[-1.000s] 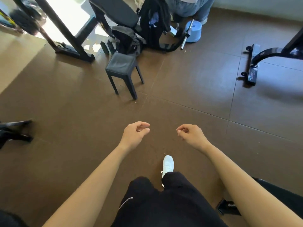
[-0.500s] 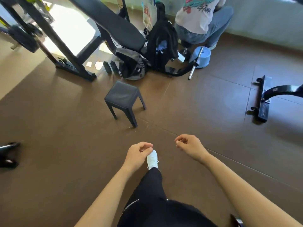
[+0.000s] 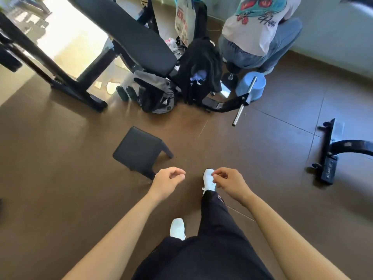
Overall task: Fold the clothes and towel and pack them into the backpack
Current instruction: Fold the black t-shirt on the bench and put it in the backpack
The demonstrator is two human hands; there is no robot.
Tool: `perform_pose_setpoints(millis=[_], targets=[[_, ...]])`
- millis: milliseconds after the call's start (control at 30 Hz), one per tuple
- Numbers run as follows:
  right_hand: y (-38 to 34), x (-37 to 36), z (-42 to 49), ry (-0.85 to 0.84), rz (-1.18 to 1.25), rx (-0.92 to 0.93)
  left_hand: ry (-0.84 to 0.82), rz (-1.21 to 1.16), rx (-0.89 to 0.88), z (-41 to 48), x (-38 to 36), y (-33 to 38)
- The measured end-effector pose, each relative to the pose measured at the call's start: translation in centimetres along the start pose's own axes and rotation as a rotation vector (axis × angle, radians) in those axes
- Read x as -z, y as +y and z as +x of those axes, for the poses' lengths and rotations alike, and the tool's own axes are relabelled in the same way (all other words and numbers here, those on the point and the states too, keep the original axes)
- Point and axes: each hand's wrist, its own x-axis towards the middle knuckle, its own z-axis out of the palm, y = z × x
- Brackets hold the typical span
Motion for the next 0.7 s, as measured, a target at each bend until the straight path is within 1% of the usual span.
perform_pose_setpoints(millis=[200, 400, 567, 700], targets=[[-2.6, 6.8, 13.9, -0.087, -0.059, -0.004, -0.007, 0.003, 0.091, 12.3, 0.0, 7.6], [-7.4, 13.8, 25.8, -0.171, -0.169, -0.015, 0.021, -0.04, 0.095, 22.7, 2.3, 15.0], [-11.5, 16.5, 35.0, -0.185, -0.187, -0.027, 0.01, -0.114, 0.14, 31.1, 5.4, 17.1], [-15.3, 18.2, 42.0, -0.147, -0.179, -0.076, -0.033, -0.126, 0.164, 39.9, 8.6, 18.5]])
